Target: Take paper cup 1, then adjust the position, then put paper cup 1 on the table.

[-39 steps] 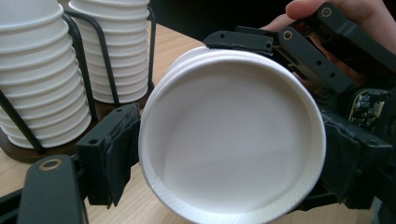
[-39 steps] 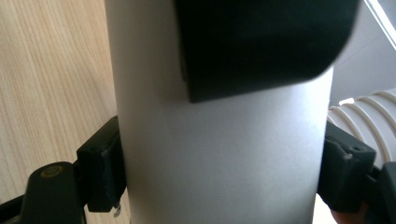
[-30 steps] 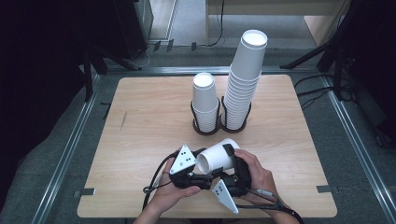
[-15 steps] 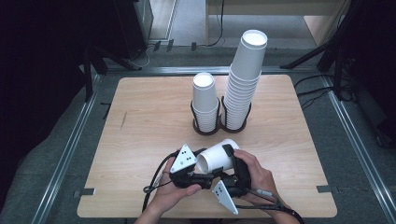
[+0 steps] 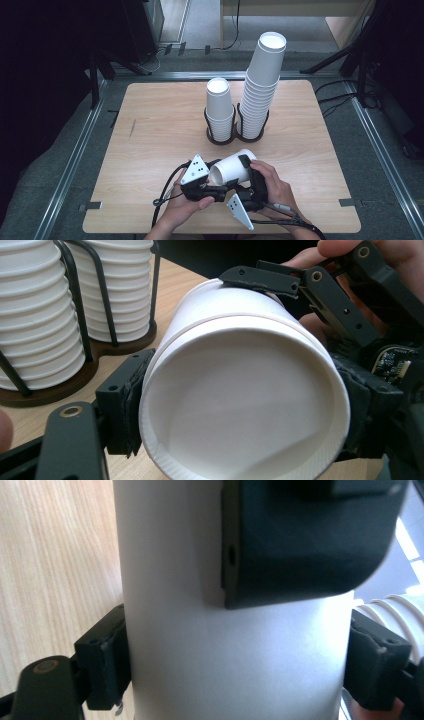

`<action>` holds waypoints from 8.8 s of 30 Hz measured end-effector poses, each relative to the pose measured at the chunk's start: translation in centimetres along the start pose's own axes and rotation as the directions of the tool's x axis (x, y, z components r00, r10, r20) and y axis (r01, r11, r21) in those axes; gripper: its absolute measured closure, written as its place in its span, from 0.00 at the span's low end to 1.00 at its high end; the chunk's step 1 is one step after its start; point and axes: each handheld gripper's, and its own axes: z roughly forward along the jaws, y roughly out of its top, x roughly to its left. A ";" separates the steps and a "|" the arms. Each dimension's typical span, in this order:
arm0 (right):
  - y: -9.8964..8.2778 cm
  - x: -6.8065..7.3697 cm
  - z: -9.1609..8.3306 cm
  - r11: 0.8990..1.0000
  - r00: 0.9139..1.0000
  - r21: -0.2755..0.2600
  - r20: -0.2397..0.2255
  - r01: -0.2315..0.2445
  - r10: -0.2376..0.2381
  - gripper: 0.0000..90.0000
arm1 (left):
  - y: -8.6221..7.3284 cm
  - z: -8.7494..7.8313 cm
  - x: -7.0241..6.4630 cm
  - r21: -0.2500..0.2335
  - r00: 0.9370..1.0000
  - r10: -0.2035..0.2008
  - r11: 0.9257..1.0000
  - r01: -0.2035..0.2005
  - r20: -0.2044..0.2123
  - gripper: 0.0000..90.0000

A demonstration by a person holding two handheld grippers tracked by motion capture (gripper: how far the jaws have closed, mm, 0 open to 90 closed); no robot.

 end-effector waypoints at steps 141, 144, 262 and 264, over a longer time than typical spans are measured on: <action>0.0 -6.9 2.6 -0.764 -0.783 0.246 0.029 -0.596 0.621 0.00 | -2.2 0.1 0.7 -0.455 0.992 -0.079 0.890 0.026 -0.097 0.26; 0.1 -7.0 2.9 -0.765 -0.787 0.255 0.025 -0.591 0.616 0.00 | -2.2 0.1 0.7 -0.454 0.992 -0.079 0.891 0.027 -0.095 0.26; -5.0 -11.3 0.8 0.129 0.085 -0.162 0.255 -0.978 0.963 0.17 | -1.5 -0.6 0.9 -0.303 0.992 -0.030 0.953 -0.008 -0.119 0.10; -5.4 -11.3 0.9 0.167 0.119 -0.169 0.265 -0.971 0.957 0.17 | -1.5 -0.5 0.8 -0.304 0.992 -0.030 0.953 -0.007 -0.118 0.10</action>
